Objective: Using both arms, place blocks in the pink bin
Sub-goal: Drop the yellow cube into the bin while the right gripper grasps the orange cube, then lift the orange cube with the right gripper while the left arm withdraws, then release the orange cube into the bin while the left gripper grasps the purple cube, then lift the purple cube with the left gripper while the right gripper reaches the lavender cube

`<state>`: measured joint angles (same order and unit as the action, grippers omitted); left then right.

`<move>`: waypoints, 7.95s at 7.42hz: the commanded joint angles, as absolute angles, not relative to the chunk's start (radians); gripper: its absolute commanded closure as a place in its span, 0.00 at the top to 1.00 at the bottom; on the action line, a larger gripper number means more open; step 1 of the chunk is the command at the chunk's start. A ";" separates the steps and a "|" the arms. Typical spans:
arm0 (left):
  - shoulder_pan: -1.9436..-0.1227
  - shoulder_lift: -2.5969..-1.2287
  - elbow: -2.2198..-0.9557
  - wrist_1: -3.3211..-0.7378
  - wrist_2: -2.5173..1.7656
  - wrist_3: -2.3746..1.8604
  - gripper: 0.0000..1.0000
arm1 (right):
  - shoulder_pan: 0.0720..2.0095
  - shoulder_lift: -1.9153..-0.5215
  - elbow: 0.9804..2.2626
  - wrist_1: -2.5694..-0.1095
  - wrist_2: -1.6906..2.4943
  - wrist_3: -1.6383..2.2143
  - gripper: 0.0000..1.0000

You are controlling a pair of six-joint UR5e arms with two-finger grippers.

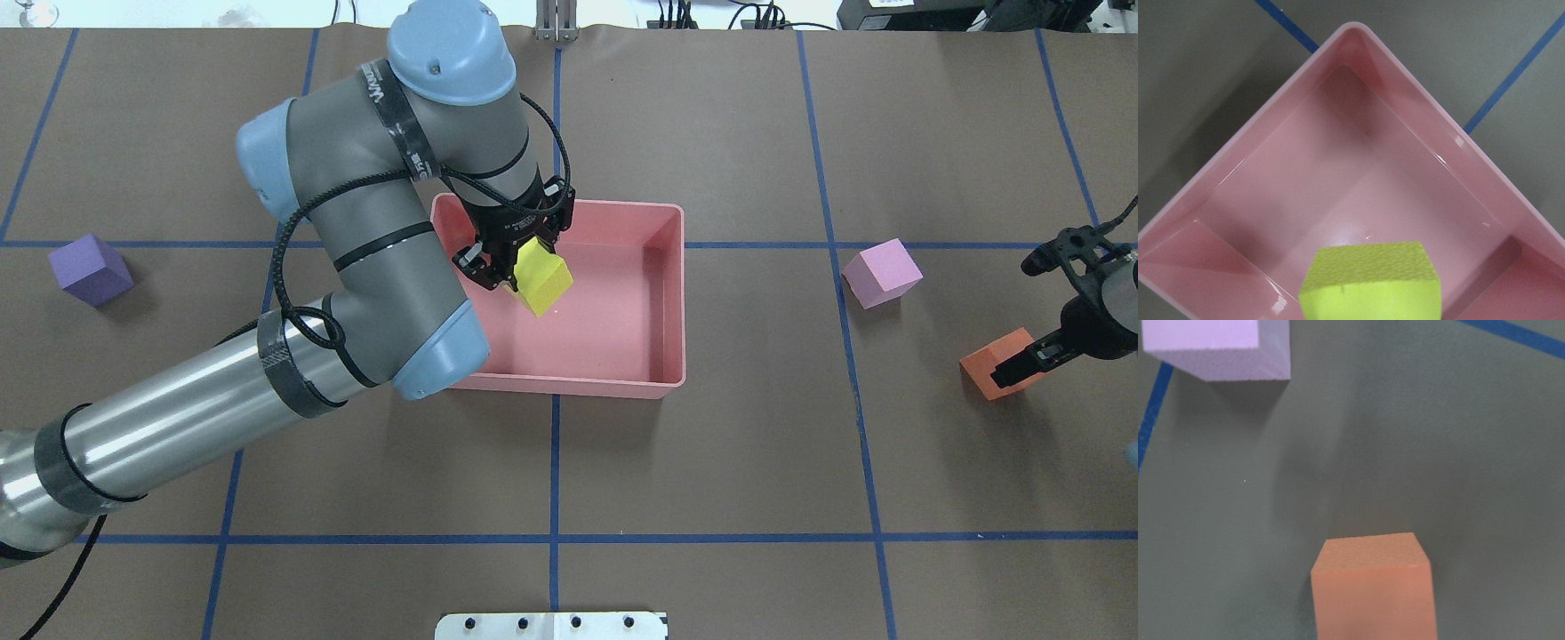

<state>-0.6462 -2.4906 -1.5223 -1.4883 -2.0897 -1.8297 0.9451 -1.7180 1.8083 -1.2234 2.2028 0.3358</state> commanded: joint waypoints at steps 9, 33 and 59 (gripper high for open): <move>-0.675 -2.354 -1.668 -1.513 -2.057 -1.752 0.99 | 0.917 -1.540 1.781 -1.236 2.138 0.529 0.00; -1.048 -1.755 -1.428 -1.962 -2.142 -1.177 1.00 | 0.580 -0.871 1.761 -1.601 1.876 1.232 1.00; -0.969 -2.345 -1.612 -1.422 -2.349 -1.625 0.00 | 0.880 -1.286 1.721 -1.422 1.945 0.714 1.00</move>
<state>-1.0291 -2.2633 -1.5967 -1.4445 -2.3459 -1.5024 0.8618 -1.2862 1.7644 -1.4602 1.9482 0.7909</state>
